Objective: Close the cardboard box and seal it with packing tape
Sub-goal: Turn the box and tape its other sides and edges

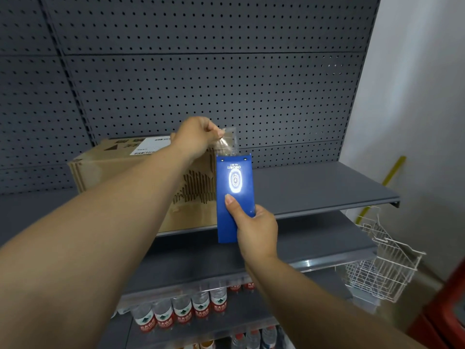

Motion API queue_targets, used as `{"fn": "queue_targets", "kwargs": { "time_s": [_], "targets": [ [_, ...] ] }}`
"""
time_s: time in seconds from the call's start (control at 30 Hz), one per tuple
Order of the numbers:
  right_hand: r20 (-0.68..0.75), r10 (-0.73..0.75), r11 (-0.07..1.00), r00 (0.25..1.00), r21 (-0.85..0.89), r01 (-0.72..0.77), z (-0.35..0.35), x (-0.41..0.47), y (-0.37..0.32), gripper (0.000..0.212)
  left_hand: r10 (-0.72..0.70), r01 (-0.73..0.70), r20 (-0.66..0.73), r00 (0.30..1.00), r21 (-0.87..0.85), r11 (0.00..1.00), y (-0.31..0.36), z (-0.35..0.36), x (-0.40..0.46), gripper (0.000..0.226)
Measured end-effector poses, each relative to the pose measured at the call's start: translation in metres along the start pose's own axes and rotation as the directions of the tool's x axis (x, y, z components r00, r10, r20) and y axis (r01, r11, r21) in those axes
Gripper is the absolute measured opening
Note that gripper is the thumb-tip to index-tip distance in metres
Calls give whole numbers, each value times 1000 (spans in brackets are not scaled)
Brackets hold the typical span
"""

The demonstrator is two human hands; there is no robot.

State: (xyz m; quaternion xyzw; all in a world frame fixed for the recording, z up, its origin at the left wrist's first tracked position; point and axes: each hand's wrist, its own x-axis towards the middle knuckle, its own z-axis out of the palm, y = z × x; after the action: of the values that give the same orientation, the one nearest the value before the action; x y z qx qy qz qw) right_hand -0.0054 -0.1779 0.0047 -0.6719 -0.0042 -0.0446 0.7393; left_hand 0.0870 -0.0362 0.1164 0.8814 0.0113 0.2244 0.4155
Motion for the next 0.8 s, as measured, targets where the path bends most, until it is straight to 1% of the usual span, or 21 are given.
{"fn": "queue_targets", "kwargs": {
  "time_s": [0.17,0.3,0.37,0.47,0.63,0.7,0.8],
  "targets": [
    [13,32,999,999,27,-32,1,1,7,33,-22,23,-22,1000,74,997,-6,7,0,23],
    [13,47,998,999,39,-47,3,4,12,34,-32,35,-32,999,89,995,-12,13,4,23],
    [17,48,998,999,38,-49,4,6,13,34,-39,47,-58,998,143,989,-14,15,8,22],
    [18,54,998,998,37,-55,5,9,14,34,-40,69,-113,993,269,961,-11,17,7,24],
    [8,50,999,999,14,-50,5,13,17,35,-25,79,-135,991,407,910,-10,23,5,26],
    [3,51,999,999,9,-51,7,13,18,35,-26,100,-177,984,425,900,-12,23,4,25],
    [-22,46,999,999,3,-46,8,16,20,37,-63,169,-264,962,400,901,-12,30,1,19]
  ]
}}
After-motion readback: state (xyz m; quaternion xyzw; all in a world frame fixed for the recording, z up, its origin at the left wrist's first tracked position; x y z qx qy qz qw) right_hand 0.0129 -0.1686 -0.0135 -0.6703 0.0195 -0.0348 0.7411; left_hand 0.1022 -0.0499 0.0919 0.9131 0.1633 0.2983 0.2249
